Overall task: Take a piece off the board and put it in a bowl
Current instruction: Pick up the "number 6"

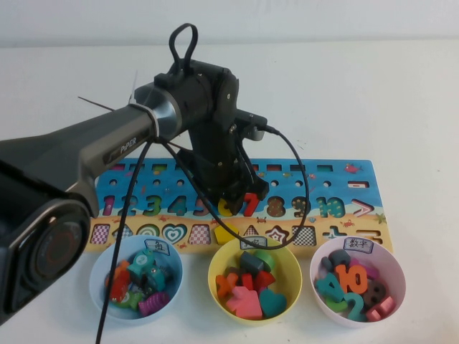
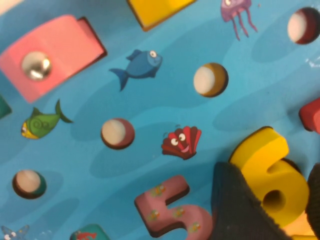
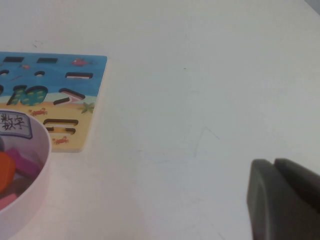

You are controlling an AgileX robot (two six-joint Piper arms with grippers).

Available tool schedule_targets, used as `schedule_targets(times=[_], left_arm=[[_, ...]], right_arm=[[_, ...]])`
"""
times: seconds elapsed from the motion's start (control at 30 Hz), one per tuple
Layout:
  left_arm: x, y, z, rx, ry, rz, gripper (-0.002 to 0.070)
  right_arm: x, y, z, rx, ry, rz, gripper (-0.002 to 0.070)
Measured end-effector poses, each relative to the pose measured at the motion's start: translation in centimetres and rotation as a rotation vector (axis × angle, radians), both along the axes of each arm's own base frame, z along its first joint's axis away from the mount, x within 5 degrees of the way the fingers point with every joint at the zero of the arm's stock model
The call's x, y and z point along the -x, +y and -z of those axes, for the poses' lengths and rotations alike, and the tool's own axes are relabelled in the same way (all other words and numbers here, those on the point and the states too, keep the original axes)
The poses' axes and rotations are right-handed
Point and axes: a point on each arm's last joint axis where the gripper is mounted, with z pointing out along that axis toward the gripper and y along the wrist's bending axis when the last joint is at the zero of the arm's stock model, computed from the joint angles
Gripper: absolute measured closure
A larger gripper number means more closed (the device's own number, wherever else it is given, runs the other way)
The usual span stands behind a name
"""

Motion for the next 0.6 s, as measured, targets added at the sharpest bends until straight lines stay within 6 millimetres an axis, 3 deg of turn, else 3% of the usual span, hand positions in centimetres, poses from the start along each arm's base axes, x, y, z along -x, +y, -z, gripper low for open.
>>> schedule_targets(times=[0.6], left_arm=[[0.3,0.2,-1.2,-0.047,-0.040,0.028,0.0423]], right_arm=[[0.0,0.0,0.0,0.000,0.000,0.000,0.0694]])
